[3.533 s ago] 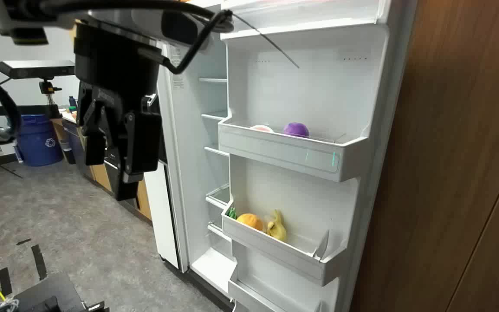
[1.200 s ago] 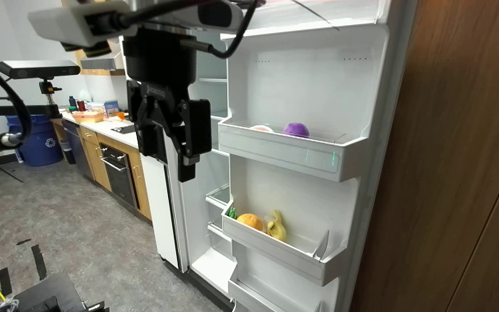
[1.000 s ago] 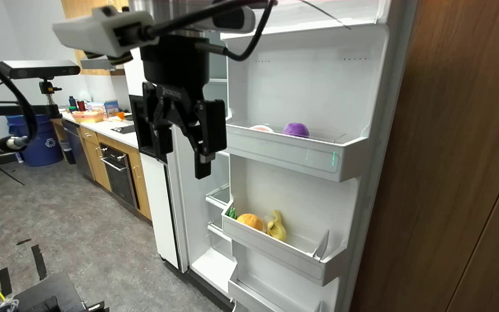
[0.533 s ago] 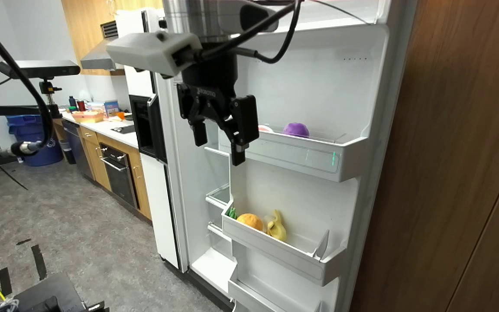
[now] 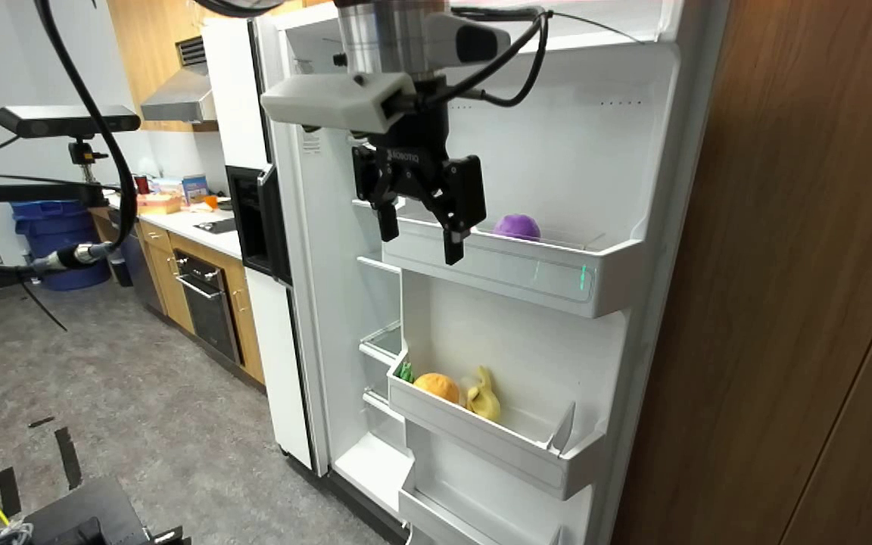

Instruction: Pick the purple ball and put in the side compartment of the fridge door

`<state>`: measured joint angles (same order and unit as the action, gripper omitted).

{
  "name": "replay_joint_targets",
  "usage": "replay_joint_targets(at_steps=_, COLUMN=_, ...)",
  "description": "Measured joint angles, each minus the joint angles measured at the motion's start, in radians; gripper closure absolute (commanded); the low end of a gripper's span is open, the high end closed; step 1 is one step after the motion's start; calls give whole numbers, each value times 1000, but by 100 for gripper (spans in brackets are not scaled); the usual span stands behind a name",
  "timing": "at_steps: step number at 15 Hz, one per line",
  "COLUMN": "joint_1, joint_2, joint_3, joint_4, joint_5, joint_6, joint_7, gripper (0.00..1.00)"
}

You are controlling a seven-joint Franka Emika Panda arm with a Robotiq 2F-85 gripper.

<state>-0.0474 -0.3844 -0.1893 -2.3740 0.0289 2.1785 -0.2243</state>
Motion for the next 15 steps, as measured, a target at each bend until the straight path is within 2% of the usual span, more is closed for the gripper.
replay_joint_targets(at_steps=10, joint_1=0, joint_2=11, joint_3=1, joint_4=10, joint_5=0, joint_6=10, joint_7=0, gripper=0)
replay_joint_targets(at_steps=15, joint_1=0, joint_2=86, joint_3=14, joint_4=37, joint_5=0, joint_6=138, joint_7=-1, gripper=0)
